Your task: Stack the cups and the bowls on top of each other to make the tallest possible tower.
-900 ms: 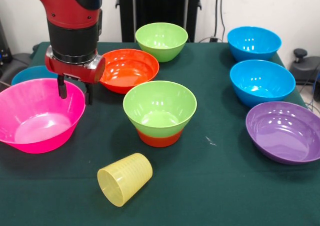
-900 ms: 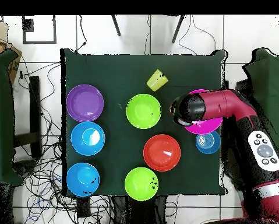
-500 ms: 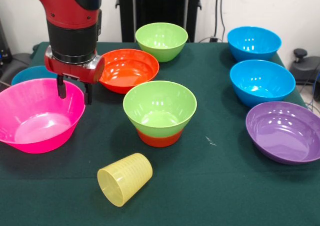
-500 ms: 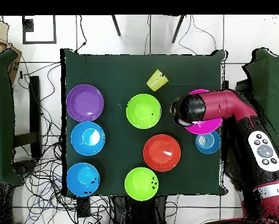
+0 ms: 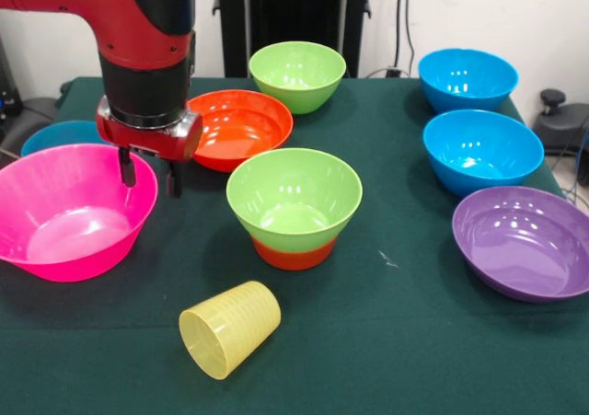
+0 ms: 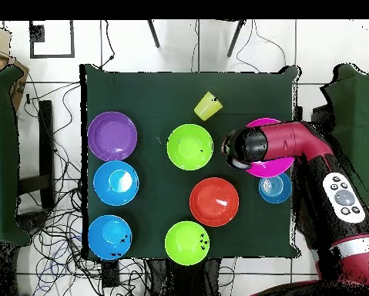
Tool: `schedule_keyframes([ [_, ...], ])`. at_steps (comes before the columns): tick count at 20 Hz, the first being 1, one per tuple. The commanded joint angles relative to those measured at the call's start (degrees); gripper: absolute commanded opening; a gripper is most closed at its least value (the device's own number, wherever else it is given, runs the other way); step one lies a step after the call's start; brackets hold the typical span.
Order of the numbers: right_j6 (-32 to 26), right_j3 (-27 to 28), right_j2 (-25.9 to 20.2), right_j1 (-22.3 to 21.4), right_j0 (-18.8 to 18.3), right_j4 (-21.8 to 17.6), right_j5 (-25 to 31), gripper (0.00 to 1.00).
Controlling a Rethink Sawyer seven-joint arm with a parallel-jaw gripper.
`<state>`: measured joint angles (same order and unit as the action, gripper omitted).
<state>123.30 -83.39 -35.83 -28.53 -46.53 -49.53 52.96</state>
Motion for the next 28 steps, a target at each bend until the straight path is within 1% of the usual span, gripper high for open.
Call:
schedule_keyframes([
  [1,-14.84,-3.73,3.14,3.13,0.46,-4.63,-1.96,1.0],
  [8,-14.07,-4.42,3.67,2.95,0.5,-5.36,-2.54,1.0],
  [14,-16.27,-4.21,4.02,2.2,1.07,-7.3,-1.87,1.0],
  [17,-16.59,-3.9,3.74,2.55,0.83,-7.06,-1.38,1.0],
  [22,-15.77,-4.2,3.93,2.8,0.51,-7.77,-1.97,1.0],
  [28,-15.5,-3.28,3.89,3.05,0.91,-8.31,-1.86,1.0],
])
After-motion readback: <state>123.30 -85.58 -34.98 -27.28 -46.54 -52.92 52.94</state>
